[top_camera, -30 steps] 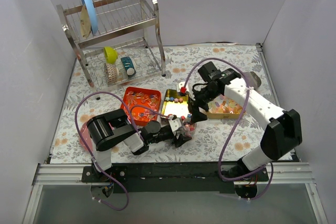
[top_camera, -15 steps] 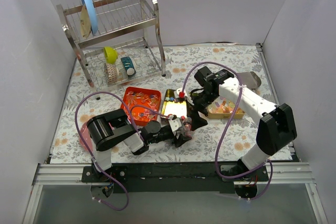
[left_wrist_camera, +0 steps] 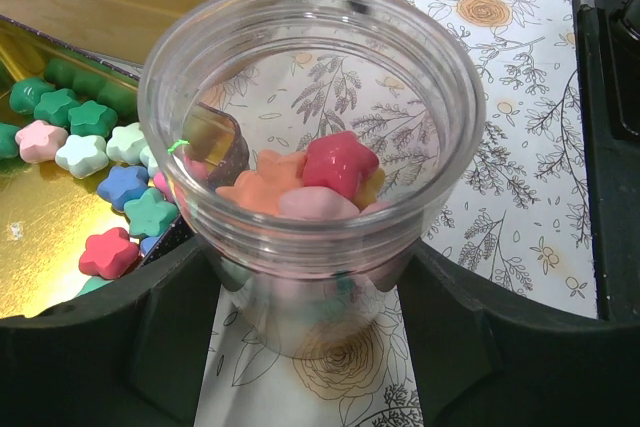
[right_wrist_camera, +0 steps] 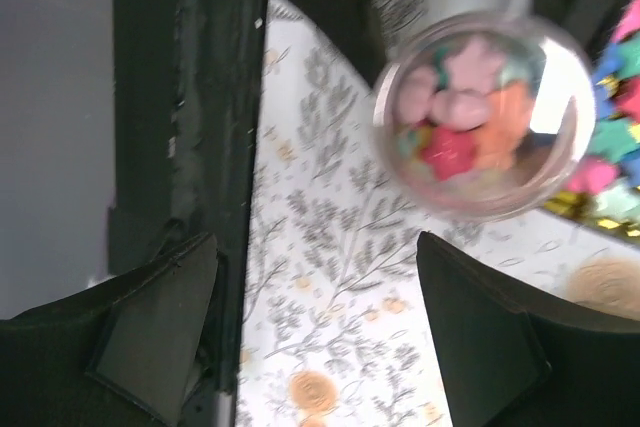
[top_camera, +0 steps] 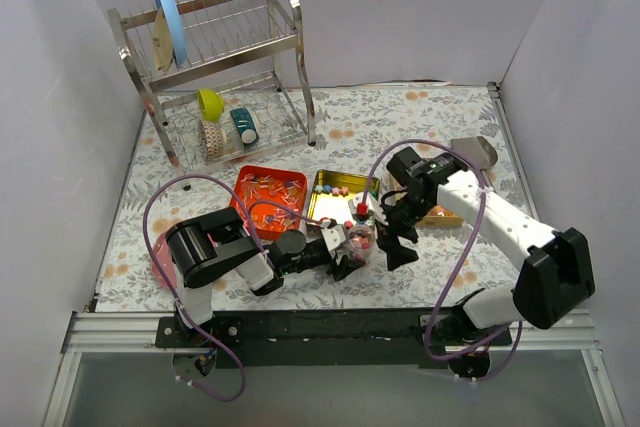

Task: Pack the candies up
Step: Screw the bottle lid onto the packing bottle.

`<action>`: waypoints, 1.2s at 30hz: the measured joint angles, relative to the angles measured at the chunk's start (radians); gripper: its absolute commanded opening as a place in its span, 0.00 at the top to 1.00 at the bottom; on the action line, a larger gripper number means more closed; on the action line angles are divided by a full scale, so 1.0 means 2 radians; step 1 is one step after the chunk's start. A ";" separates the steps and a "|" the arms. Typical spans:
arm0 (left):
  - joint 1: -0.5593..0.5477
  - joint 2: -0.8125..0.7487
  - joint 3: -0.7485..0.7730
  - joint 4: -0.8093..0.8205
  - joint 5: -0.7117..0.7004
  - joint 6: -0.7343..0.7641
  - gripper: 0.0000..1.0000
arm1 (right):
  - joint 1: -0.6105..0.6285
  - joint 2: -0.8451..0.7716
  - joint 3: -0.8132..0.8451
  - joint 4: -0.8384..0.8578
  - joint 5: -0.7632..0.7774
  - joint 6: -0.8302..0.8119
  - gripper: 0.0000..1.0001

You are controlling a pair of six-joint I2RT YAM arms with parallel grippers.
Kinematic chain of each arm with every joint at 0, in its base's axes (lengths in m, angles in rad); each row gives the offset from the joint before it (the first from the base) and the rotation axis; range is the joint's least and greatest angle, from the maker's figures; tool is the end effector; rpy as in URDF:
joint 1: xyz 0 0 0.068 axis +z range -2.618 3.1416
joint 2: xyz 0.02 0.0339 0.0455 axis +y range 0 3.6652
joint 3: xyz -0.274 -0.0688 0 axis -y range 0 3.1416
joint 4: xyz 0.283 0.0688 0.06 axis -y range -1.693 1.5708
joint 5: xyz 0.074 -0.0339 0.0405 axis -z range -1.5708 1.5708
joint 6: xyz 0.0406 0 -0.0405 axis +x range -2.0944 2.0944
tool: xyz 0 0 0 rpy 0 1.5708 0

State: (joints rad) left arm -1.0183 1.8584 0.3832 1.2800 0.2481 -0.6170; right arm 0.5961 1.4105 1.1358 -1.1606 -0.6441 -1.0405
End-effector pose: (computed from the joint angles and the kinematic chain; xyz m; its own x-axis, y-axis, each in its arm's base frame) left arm 0.1467 -0.2569 0.0783 -0.6336 -0.0410 -0.7726 0.7172 0.3432 -0.6065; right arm 0.2175 0.1770 0.2595 0.0305 -0.8129 -0.5816 -0.9683 -0.1682 0.1844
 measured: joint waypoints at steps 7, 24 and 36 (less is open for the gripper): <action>0.000 0.000 0.001 0.000 -0.001 0.000 1.00 | 0.000 -0.048 -0.018 -0.020 0.018 0.017 0.12; 0.000 0.000 0.002 -0.002 -0.001 0.000 1.00 | 0.020 0.088 0.097 0.026 -0.009 0.008 0.11; 0.000 0.001 0.002 -0.002 -0.004 -0.002 1.00 | 0.019 0.048 0.053 0.022 0.006 -0.006 0.11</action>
State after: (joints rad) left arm -1.0176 1.8599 0.3882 1.2770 0.2409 -0.6212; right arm 0.6350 1.5059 1.2411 -1.1160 -0.6315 -1.0523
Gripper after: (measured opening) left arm 0.634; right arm 0.893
